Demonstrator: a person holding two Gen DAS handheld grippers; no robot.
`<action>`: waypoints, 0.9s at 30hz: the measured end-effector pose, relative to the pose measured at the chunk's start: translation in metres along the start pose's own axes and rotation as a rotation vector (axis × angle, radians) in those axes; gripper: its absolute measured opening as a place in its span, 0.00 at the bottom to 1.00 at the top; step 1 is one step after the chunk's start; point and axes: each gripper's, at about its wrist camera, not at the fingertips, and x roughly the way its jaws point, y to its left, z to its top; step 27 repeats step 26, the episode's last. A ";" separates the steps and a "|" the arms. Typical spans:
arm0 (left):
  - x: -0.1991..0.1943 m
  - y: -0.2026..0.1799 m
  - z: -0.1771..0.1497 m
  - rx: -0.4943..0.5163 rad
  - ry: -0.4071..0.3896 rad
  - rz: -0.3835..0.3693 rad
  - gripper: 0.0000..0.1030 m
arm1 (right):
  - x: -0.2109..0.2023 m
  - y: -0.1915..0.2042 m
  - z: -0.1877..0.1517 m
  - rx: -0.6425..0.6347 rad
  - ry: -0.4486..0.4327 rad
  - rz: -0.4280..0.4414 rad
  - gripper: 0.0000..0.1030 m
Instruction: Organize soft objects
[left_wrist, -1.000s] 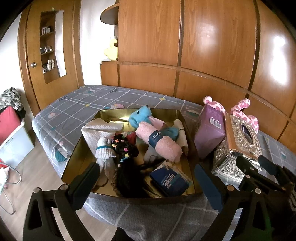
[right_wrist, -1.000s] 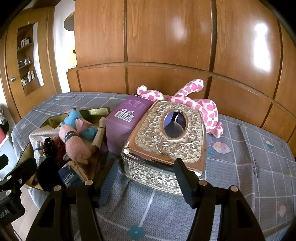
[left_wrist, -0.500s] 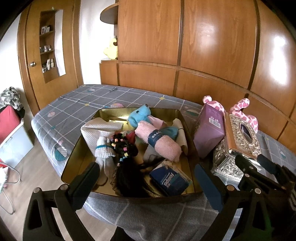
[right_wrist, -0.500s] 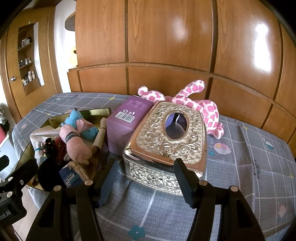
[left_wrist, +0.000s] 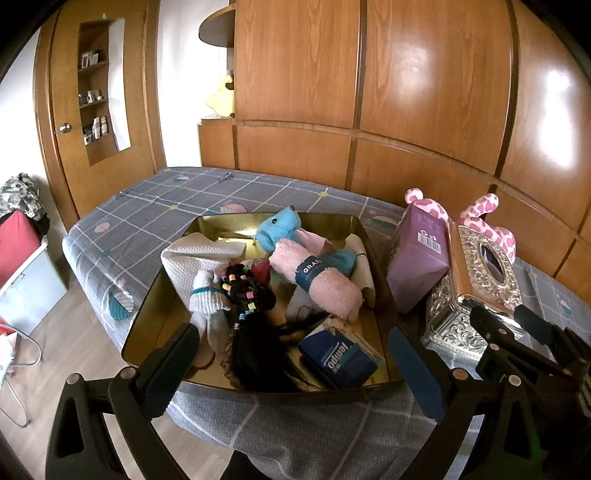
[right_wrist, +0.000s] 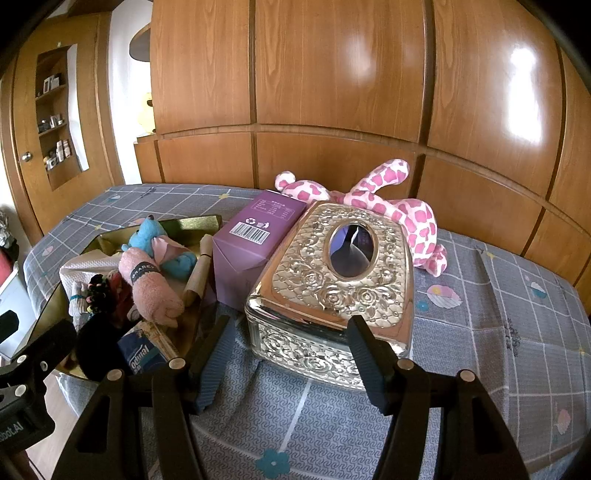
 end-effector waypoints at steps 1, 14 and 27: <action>0.000 0.000 0.000 0.002 0.001 0.000 1.00 | 0.000 0.000 0.000 -0.001 0.000 -0.001 0.62; 0.002 0.000 -0.001 0.005 0.005 -0.005 1.00 | 0.001 0.000 0.000 0.000 0.002 0.002 0.62; -0.004 0.000 0.001 0.020 -0.042 0.000 0.99 | -0.007 -0.009 0.001 0.033 -0.037 0.008 0.62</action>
